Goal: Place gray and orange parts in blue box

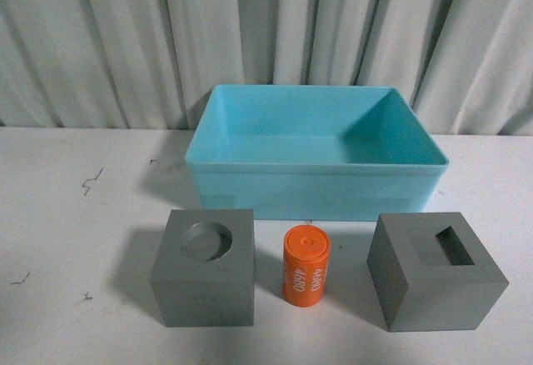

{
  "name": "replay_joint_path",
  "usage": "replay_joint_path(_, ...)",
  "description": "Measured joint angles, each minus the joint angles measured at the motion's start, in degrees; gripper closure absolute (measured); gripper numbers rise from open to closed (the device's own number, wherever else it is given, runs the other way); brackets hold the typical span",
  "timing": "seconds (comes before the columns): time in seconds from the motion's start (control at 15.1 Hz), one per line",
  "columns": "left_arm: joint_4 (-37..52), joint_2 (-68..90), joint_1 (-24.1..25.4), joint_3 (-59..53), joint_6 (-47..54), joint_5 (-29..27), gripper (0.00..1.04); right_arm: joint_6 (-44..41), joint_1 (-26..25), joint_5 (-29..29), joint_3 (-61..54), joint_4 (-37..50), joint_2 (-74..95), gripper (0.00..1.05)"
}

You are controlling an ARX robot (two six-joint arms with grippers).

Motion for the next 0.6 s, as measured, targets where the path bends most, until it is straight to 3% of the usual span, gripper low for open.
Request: replay_joint_path(0.6, 0.0, 0.0, 0.0, 0.0, 0.0, 0.0, 0.07, 0.0, 0.0, 0.0, 0.0, 0.0, 0.0, 0.06)
